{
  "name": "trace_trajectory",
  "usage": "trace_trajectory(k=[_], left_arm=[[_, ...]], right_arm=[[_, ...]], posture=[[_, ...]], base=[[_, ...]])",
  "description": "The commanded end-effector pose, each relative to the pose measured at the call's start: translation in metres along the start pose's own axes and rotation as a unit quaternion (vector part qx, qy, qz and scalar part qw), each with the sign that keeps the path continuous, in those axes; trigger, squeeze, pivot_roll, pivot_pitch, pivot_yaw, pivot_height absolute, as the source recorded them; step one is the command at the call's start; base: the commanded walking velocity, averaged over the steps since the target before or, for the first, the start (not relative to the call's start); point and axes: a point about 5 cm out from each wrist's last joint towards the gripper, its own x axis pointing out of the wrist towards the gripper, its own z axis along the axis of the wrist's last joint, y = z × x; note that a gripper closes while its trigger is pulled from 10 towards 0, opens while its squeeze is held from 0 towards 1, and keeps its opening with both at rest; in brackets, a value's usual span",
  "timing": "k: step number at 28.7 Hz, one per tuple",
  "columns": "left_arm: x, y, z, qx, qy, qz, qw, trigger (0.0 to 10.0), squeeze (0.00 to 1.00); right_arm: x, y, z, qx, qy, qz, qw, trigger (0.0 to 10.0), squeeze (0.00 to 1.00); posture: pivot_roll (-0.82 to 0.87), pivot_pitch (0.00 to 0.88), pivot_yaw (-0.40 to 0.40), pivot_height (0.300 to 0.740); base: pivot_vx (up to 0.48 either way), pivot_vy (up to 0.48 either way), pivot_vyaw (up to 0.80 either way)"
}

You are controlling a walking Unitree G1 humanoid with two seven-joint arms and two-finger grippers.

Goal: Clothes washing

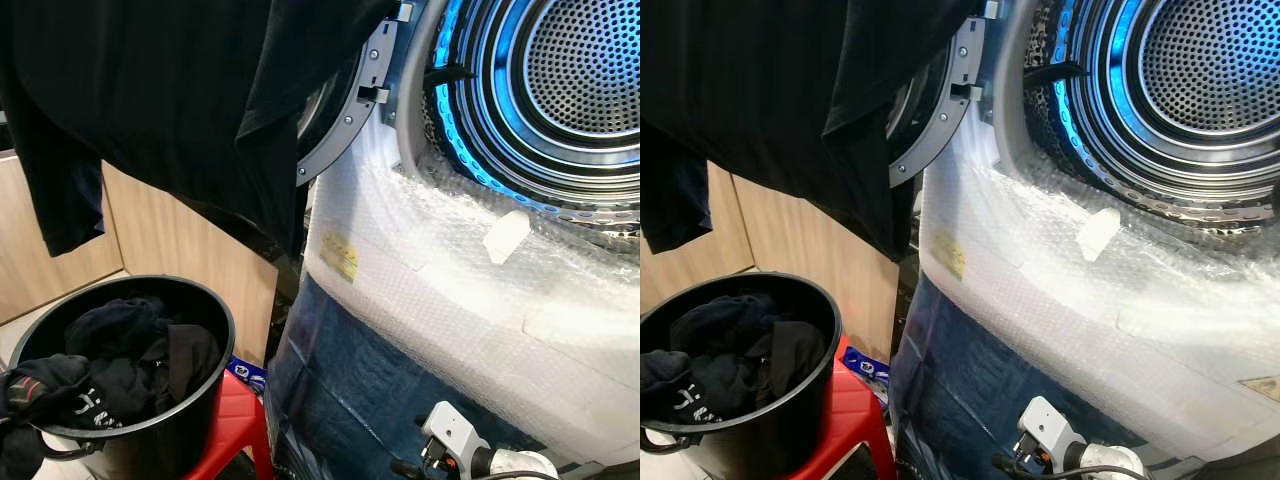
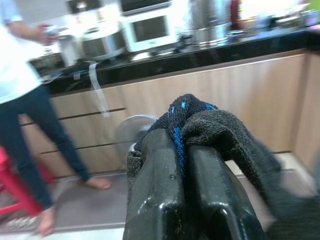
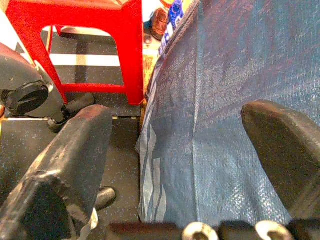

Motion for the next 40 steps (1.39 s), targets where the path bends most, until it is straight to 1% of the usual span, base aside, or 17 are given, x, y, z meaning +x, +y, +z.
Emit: trace_trajectory(k=[1, 4, 6, 10, 14, 17, 19, 23, 24, 27, 29, 31, 34, 37, 38, 39, 40], left_arm=[[0.0, -0.017, 0.01, -0.015, -0.012, -0.05, 0.999, 10.0, 0.0], [-0.001, -0.029, 0.015, -0.019, -0.015, -0.086, 0.996, 10.0, 0.0], [-0.002, -0.042, 0.023, -0.018, -0.033, -0.129, 0.991, 10.0, 0.0], [0.0, -0.056, 0.038, -0.021, -0.06, -0.17, 0.983, 10.0, 0.0], [0.003, -0.064, 0.049, -0.026, -0.073, -0.203, 0.976, 10.0, 0.0], [0.008, -0.065, 0.061, -0.027, -0.094, -0.215, 0.972, 10.0, 0.0], [0.01, -0.063, 0.062, -0.029, -0.092, -0.214, 0.972, 10.0, 0.0], [0.017, -0.051, 0.056, -0.032, -0.076, -0.183, 0.98, 10.0, 0.0], [0.019, -0.046, 0.052, -0.045, -0.06, -0.178, 0.981, 10.0, 0.0], [0.019, -0.044, 0.048, -0.053, -0.05, -0.187, 0.98, 10.0, 0.0], [0.019, -0.044, 0.048, -0.052, -0.048, -0.196, 0.978, 10.0, 0.0], [0.018, -0.045, 0.043, -0.067, -0.028, -0.229, 0.971, 10.0, 0.0], [0.018, -0.045, 0.036, -0.073, -0.007, -0.248, 0.966, 10.0, 0.0], [0.017, -0.051, 0.038, -0.083, -0.006, -0.258, 0.962, 10.0, 0.0], [0.015, -0.053, 0.04, -0.079, -0.01, -0.265, 0.961, 10.0, 0.0], [0.01, -0.062, 0.041, -0.078, -0.013, -0.278, 0.957, 10.0, 0.0], [0.01, -0.062, 0.041, -0.078, -0.013, -0.278, 0.957, 10.0, 0.0]], right_arm=[[-0.005, -0.005, -0.002, 0.002, 0.008, -0.011, 1.0, 10.0, 0.0], [-0.004, -0.004, -0.003, 0.003, 0.007, -0.013, 1.0, 10.0, 0.0], [-0.004, -0.003, -0.004, 0.005, 0.007, -0.013, 1.0, 10.0, 0.0], [-0.004, -0.002, -0.005, 0.008, 0.006, -0.014, 1.0, 10.0, 0.0], [-0.003, -0.001, -0.006, 0.011, 0.005, -0.015, 1.0, 10.0, 0.0], [-0.003, 0.0, -0.007, 0.013, 0.004, -0.018, 1.0, 10.0, 0.0], [-0.003, 0.0, -0.007, 0.015, 0.004, -0.02, 1.0, 10.0, 0.0], [-0.005, 0.001, -0.01, 0.019, 0.005, -0.022, 1.0, 10.0, 0.0], [-0.006, 0.002, -0.011, 0.019, 0.006, -0.022, 1.0, 10.0, 0.0], [-0.007, 0.002, -0.013, 0.019, 0.009, -0.022, 1.0, 10.0, 0.0], [-0.007, 0.002, -0.013, 0.019, 0.01, -0.022, 1.0, 10.0, 0.0], [-0.007, 0.001, -0.013, 0.018, 0.01, -0.021, 1.0, 10.0, 0.0], [-0.007, -0.001, -0.011, 0.015, 0.01, -0.021, 1.0, 10.0, 0.0], [-0.008, -0.002, -0.011, 0.012, 0.011, -0.021, 1.0, 10.0, 0.0], [-0.008, -0.002, -0.011, 0.012, 0.011, -0.021, 1.0, 10.0, 0.0], [-0.009, -0.002, -0.011, 0.013, 0.011, -0.022, 1.0, 10.0, 0.0], [-0.009, -0.002, -0.011, 0.013, 0.011, -0.022, 1.0, 10.0, 0.0]], posture=[[0.21, 0.0, -0.144, 0.74], [0.21, 0.0, -0.141, 0.74], [0.21, 0.0, -0.139, 0.74], [0.21, 0.0, -0.135, 0.74], [0.2, 0.0, -0.13, 0.74], [0.2, 0.0, -0.124, 0.74], [0.2, 0.0, -0.122, 0.74], [0.19, 0.0, -0.122, 0.74], [0.2, 0.0, -0.125, 0.74], [0.2, 0.0, -0.13, 0.74], [0.2, 0.0, -0.132, 0.74], [0.21, 0.0, -0.137, 0.74], [0.21, 0.0, -0.14, 0.74], [0.2, 0.0, -0.14, 0.74], [0.2, 0.0, -0.139, 0.74], [0.2, 0.0, -0.136, 0.74], [0.2, 0.0, -0.136, 0.74]], base=[[0.0, 0.0, 0.0], [0.0, 0.0, 0.0], [0.0, 0.0, 0.0], [0.0, 0.0, 0.0], [0.0, 0.0, 0.0], [0.0, 0.0, 0.0], [0.0, 0.0, 0.0], [0.0, 0.0, 0.0], [0.0, 0.0, 0.0], [0.0, 0.0, 0.0], [0.0, 0.0, 0.0], [0.0, 0.0, 0.0], [0.0, 0.0, 0.0], [0.0, 0.0, 0.0], [0.0, 0.0, 0.0], [0.0, 0.0, 0.0], [0.0, 0.0, 0.0]])
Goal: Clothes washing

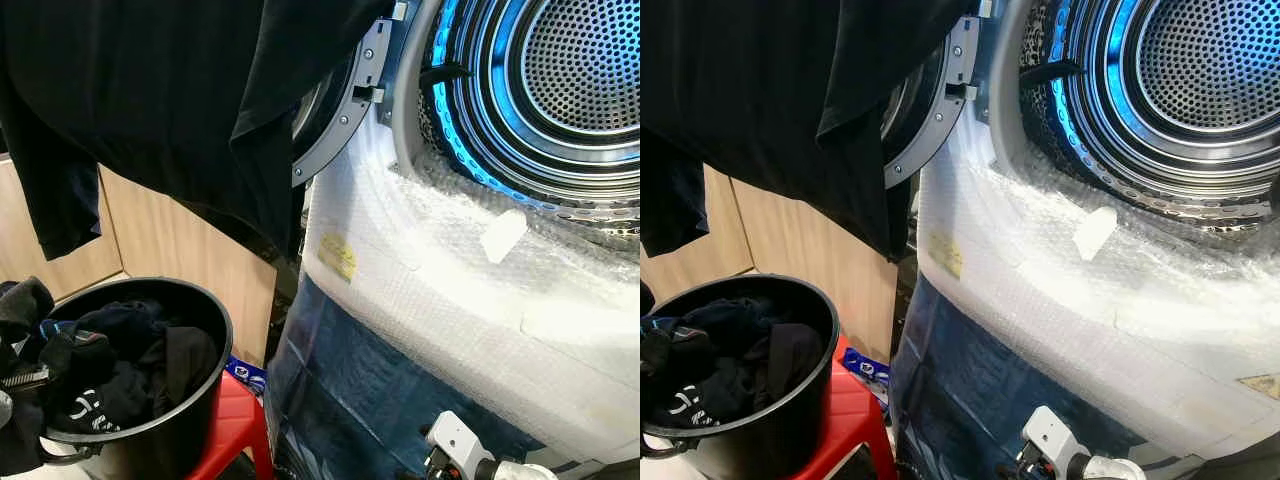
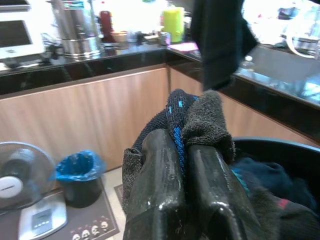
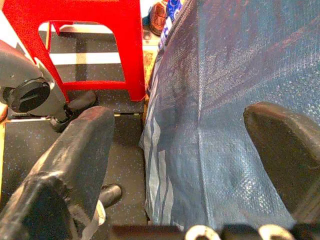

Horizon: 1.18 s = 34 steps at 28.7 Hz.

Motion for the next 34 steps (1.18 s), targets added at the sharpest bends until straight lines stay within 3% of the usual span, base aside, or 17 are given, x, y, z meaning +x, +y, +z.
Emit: trace_trajectory(k=[1, 5, 10, 15, 20, 29, 31, 34], left_arm=[[0.0, -0.018, 0.005, -0.009, -0.008, -0.034, 0.999, 10.0, 0.0], [-0.002, -0.031, 0.004, -0.024, -0.002, -0.053, 0.998, 10.0, 0.0], [-0.01, -0.066, 0.002, -0.061, 0.015, -0.12, 0.991, 10.0, 0.0], [-0.014, -0.082, 0.005, -0.081, 0.019, -0.148, 0.985, 10.0, 0.0], [-0.017, -0.083, 0.003, -0.086, 0.027, -0.141, 0.986, 10.0, 0.0], [-0.021, -0.052, -0.011, -0.08, 0.045, -0.032, 0.995, 10.0, 0.0], [-0.025, -0.054, -0.012, -0.098, 0.045, -0.034, 0.994, 10.0, 1.0], [-0.028, -0.053, -0.014, -0.105, 0.05, -0.026, 0.993, 10.0, 1.0]], right_arm=[[-0.006, -0.008, 0.0, -0.002, 0.002, -0.012, 1.0, 10.0, 0.0], [-0.007, -0.008, -0.001, 0.0, 0.002, -0.013, 1.0, 10.0, 0.0], [-0.01, -0.005, -0.008, 0.007, 0.004, -0.015, 1.0, 10.0, 0.0], [-0.013, -0.005, -0.01, 0.011, 0.004, -0.02, 1.0, 10.0, 0.0], [-0.016, -0.005, -0.013, 0.014, 0.005, -0.022, 1.0, 10.0, 0.0], [-0.019, -0.006, -0.015, 0.014, 0.01, -0.022, 1.0, 10.0, 0.0], [-0.019, -0.008, -0.014, 0.011, 0.011, -0.021, 1.0, 10.0, 0.0], [-0.019, -0.009, -0.012, 0.008, 0.012, -0.02, 1.0, 10.0, 0.0]], posture=[[0.2, 0.0, -0.136, 0.74], [0.19, 0.0, -0.133, 0.74], [0.17, 0.0, -0.127, 0.74], [0.16, 0.0, -0.123, 0.74], [0.16, 0.0, -0.122, 0.74], [0.16, 0.0, -0.132, 0.74], [0.17, 0.0, -0.141, 0.74], [0.18, 0.0, -0.144, 0.74]], base=[[0.0, 0.0, 0.0], [0.0, 0.0, 0.0], [0.0, 0.0, 0.0], [0.0, 0.0, 0.0], [0.0, 0.0, 0.0], [0.0, 0.0, 0.0], [0.0, 0.0, 0.0], [0.0, 0.0, 0.0]])
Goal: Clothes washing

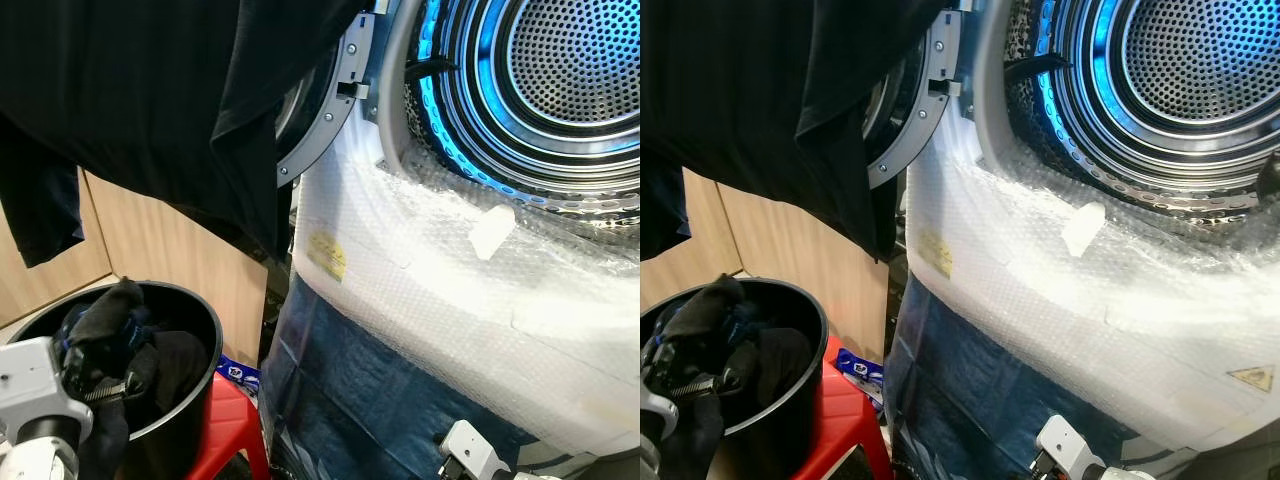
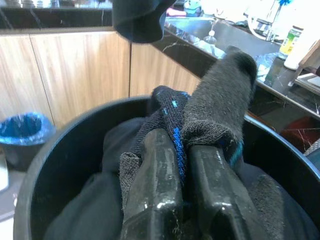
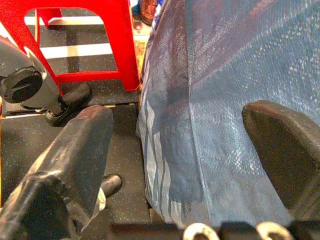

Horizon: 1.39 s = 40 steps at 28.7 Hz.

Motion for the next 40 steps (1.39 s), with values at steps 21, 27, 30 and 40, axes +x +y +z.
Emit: trace_trajectory(k=[21, 27, 30, 40], left_arm=[[-0.005, 0.001, 0.0, 0.007, -0.009, 0.014, 1.0, 10.0, 0.0], [-0.007, 0.002, -0.001, 0.008, -0.011, 0.016, 1.0, 4.4, 0.0], [-0.008, 0.002, -0.002, 0.007, -0.011, 0.018, 1.0, 2.9, 0.0], [-0.011, 0.009, -0.019, -0.018, 0.025, 0.045, 0.999, 10.0, 0.0]], right_arm=[[-0.012, -0.013, -0.002, -0.009, 0.012, -0.009, 1.0, 10.0, 0.0], [-0.013, -0.014, -0.001, -0.011, 0.013, -0.011, 1.0, 10.0, 0.0], [-0.013, -0.015, -0.001, -0.011, 0.013, -0.011, 1.0, 10.0, 0.0], [-0.016, -0.018, -0.001, -0.011, 0.015, -0.015, 1.0, 10.0, 0.0]], posture=[[0.18, 0.0, -0.157, 0.74], [0.18, 0.0, -0.158, 0.74], [0.18, 0.0, -0.158, 0.74], [0.17, 0.0, -0.161, 0.74]], base=[[0.0, 0.0, 0.0], [0.0, 0.0, 0.0], [0.0, 0.0, 0.0], [0.0, 0.0, 0.0]])
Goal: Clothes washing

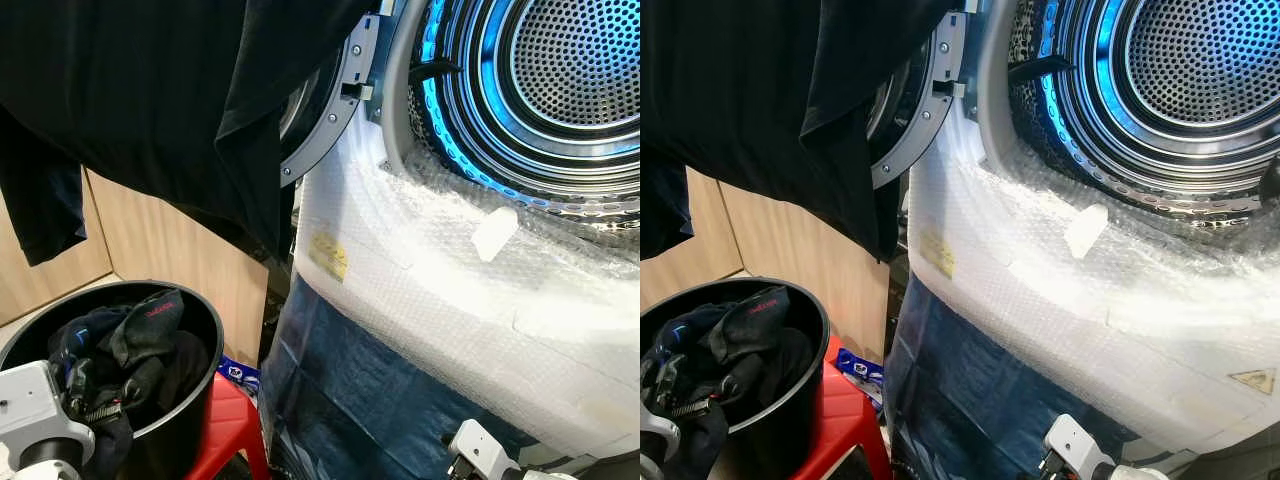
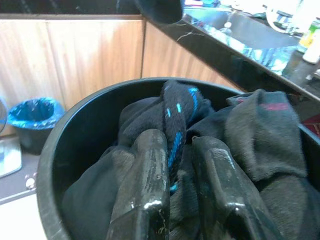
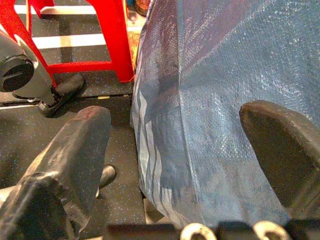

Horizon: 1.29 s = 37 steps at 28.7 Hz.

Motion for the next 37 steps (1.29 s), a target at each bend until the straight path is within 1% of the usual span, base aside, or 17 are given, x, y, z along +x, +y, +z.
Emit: trace_trajectory(k=[1, 5, 8, 13, 14, 16, 17, 28, 29, 30, 31, 32, 36, 37], left_arm=[[0.0, 0.001, -0.006, -0.011, 0.013, 0.008, 1.0, 10.0, 0.0], [-0.001, 0.003, -0.008, -0.013, 0.019, 0.014, 1.0, 10.0, 0.0], [-0.001, 0.008, -0.01, -0.016, 0.022, 0.029, 0.999, 10.0, 0.0], [0.0, 0.012, -0.009, -0.014, 0.018, 0.033, 0.999, 10.0, 0.0], [0.0, 0.015, -0.008, -0.018, 0.016, 0.039, 0.999, 4.4, 0.0], [0.0, 0.016, -0.008, -0.019, 0.015, 0.04, 0.999, 4.4, 0.0], [0.0, 0.017, -0.007, -0.018, 0.013, 0.042, 0.999, 0.0, 0.0], [0.001, 0.021, -0.003, -0.014, 0.0, 0.045, 0.999, 0.0, 0.0], [0.002, 0.02, -0.003, -0.012, 0.002, 0.038, 0.999, 3.5, 0.0], [0.002, 0.02, -0.003, -0.013, 0.003, 0.036, 0.999, 10.0, 0.0], [0.002, 0.02, -0.002, -0.015, -0.001, 0.039, 0.999, 10.0, 0.72], [0.002, 0.02, -0.001, -0.018, -0.005, 0.036, 0.999, 10.0, 1.0], [0.002, 0.017, 0.003, -0.006, -0.016, 0.018, 1.0, 10.0, 1.0], [0.002, 0.017, 0.002, -0.009, -0.016, 0.017, 1.0, 10.0, 1.0]], right_arm=[[-0.007, -0.01, 0.002, -0.006, 0.001, -0.014, 1.0, 10.0, 0.0], [-0.008, -0.01, 0.001, -0.006, 0.002, -0.016, 1.0, 10.0, 0.0], [-0.009, -0.01, 0.0, -0.005, 0.003, -0.016, 1.0, 10.0, 0.0], [-0.009, -0.009, -0.001, -0.004, 0.004, -0.015, 1.0, 10.0, 0.0], [-0.009, -0.009, -0.001, -0.004, 0.004, -0.014, 1.0, 10.0, 0.0], [-0.009, -0.009, -0.001, -0.004, 0.003, -0.014, 1.0, 10.0, 0.0], [-0.009, -0.009, -0.001, -0.003, 0.003, -0.015, 1.0, 10.0, 0.0], [-0.01, -0.009, -0.001, -0.003, 0.003, -0.014, 1.0, 10.0, 0.0], [-0.01, -0.01, -0.001, -0.004, 0.003, -0.014, 1.0, 10.0, 0.0], [-0.009, -0.01, 0.0, -0.004, 0.003, -0.014, 1.0, 10.0, 0.0], [-0.009, -0.01, 0.0, -0.004, 0.003, -0.013, 1.0, 10.0, 0.0], [-0.009, -0.01, 0.0, -0.004, 0.003, -0.014, 1.0, 10.0, 0.0], [-0.009, -0.01, 0.0, -0.004, 0.003, -0.013, 1.0, 10.0, 0.0], [-0.009, -0.009, 0.0, -0.004, 0.003, -0.013, 1.0, 10.0, 0.0]], posture=[[0.17, 0.0, -0.161, 0.74], [0.17, 0.0, -0.161, 0.74], [0.17, 0.0, -0.16, 0.74], [0.17, 0.0, -0.16, 0.74], [0.17, 0.0, -0.159, 0.74], [0.17, 0.0, -0.159, 0.74], [0.17, 0.0, -0.158, 0.74], [0.17, 0.0, -0.159, 0.74], [0.17, 0.0, -0.16, 0.74], [0.17, 0.0, -0.159, 0.74], [0.17, 0.0, -0.16, 0.74], [0.17, 0.0, -0.159, 0.74], [0.17, 0.0, -0.159, 0.74], [0.17, 0.0, -0.158, 0.74]], base=[[0.0, 0.0, 0.0], [0.0, 0.0, 0.0], [0.0, 0.0, 0.0], [0.0, 0.0, 0.0], [0.0, 0.0, 0.0], [0.0, 0.0, 0.0], [0.0, 0.0, 0.0], [0.0, 0.0, 0.0], [0.0, 0.0, 0.0], [0.0, 0.0, 0.0], [0.0, 0.0, 0.0], [0.0, 0.0, 0.0], [0.0, 0.0, 0.0], [0.0, 0.0, 0.0]])
